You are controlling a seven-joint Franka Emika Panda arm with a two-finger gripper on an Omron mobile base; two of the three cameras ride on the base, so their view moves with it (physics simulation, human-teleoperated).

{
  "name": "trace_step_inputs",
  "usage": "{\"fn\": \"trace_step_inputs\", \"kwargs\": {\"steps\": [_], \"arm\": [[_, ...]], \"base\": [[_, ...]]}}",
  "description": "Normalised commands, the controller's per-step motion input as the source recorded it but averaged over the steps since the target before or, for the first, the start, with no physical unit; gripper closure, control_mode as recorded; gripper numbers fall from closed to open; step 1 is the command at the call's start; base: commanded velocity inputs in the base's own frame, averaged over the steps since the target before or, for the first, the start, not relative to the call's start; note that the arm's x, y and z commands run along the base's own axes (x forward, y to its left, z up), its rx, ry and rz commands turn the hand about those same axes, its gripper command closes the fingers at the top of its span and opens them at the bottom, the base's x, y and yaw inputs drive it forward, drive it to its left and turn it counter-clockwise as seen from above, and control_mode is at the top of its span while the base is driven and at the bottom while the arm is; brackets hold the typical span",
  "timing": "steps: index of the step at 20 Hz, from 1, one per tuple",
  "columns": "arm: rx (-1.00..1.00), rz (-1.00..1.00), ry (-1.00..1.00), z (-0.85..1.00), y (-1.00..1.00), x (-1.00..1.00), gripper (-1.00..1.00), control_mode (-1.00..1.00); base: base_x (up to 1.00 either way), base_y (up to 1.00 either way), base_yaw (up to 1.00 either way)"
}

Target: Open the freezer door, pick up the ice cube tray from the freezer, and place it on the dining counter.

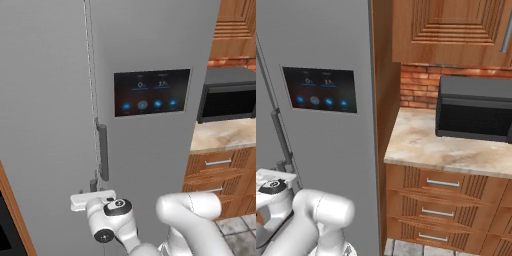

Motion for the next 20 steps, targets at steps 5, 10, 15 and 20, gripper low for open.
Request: {"fn": "trace_step_inputs", "kwargs": {"steps": [5, 10, 15, 20], "arm": [[0.0, 0.0, 0.0, -0.09, 0.0, 0.25, 1.0, -1.0], [0.0, 0.0, 0.0, 0.0, 0.0, 0.0, 1.0, -1.0], [0.0, 0.0, 0.0, 0.0, 0.04, -0.52, 1.0, -1.0], [0.0, 0.0, 0.0, 0.0, 0.26, -0.97, 1.0, -1.0]], "base": [[0.0, 0.0, 0.0], [0.0, 0.0, 0.0], [0.0, 0.0, 0.0], [0.0, 0.0, 0.0]]}}
